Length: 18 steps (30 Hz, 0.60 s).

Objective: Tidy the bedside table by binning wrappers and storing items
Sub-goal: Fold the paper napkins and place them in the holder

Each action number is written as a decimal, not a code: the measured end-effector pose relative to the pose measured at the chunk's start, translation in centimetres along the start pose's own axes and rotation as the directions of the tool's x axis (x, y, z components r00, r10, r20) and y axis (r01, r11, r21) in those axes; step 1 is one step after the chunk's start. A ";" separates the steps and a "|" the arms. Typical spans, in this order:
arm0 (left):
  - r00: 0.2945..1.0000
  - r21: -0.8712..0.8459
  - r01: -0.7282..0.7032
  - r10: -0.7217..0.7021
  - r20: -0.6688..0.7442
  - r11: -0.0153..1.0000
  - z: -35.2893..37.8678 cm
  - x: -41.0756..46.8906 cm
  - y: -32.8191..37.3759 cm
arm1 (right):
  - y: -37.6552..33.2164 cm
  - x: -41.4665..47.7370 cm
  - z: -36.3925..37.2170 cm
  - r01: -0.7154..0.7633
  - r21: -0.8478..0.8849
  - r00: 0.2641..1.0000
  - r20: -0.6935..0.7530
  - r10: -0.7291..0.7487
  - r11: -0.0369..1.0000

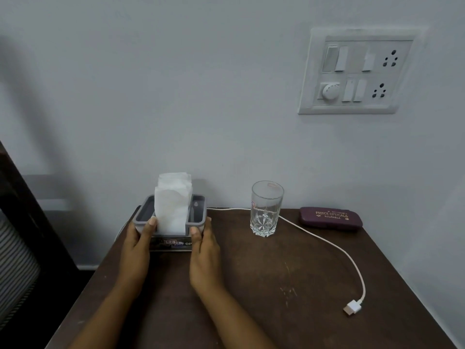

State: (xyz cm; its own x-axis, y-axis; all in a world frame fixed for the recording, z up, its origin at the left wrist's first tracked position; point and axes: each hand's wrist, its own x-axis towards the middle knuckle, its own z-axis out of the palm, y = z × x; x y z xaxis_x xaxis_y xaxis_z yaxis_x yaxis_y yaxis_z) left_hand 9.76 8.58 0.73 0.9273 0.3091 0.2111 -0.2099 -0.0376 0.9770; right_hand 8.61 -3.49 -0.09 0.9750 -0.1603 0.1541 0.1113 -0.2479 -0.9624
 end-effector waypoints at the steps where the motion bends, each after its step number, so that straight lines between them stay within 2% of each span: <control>1: 1.000 0.000 -0.007 0.007 0.009 1.000 0.1 -0.1 0.2 | -0.1 -0.1 -0.1 -0.007 0.006 1.000 0.016 0.007 1.000; 4: 0.999 0.020 -0.044 0.043 0.032 0.999 0.3 -0.5 0.4 | -0.2 -1.5 -1.0 -0.012 0.060 0.999 0.049 0.009 0.998; 6: 0.992 0.060 -0.096 0.100 -0.075 0.994 0.1 -1.0 0.5 | 0.3 -2.9 -2.1 -0.039 0.148 0.999 0.011 0.037 0.988; 9: 0.903 0.216 -0.251 0.308 -0.298 0.944 0.2 -3.7 0.7 | 1.3 -4.9 -4.9 -0.080 0.324 0.980 -0.148 0.134 0.943; 11: 0.862 0.278 -0.346 0.420 -0.283 0.896 1.6 -6.2 0.5 | 2.1 -4.7 -7.7 -0.096 0.349 0.944 -0.266 0.196 0.932; 12: 0.875 0.229 -0.340 0.396 -0.277 0.912 2.4 -7.1 0.5 | 2.5 -4.3 -9.1 -0.101 0.339 0.935 -0.288 0.206 0.935; 14: 0.913 0.076 -0.214 0.227 -0.339 0.974 3.4 -7.0 0.9 | 3.2 -3.5 -11.0 -0.109 0.314 0.939 -0.277 0.201 0.943; 16: 0.898 0.003 -0.073 0.067 -0.434 0.997 3.0 -4.9 0.4 | 3.1 -2.9 -11.1 -0.117 0.252 0.972 -0.171 0.163 0.961; 18: 0.901 -0.064 -0.025 -0.005 -0.434 0.998 1.9 -2.4 -0.4 | 2.7 -2.4 -9.4 -0.115 0.115 0.993 0.001 0.115 0.987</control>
State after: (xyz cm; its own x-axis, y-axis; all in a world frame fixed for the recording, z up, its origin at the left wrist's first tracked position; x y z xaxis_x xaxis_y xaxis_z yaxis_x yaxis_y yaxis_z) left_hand 8.22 6.08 -0.08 0.7020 0.6911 0.1719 -0.2521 0.0155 0.9676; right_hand 4.79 -12.72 -0.92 0.9816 -0.1864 0.0417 0.0201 -0.1164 -0.9930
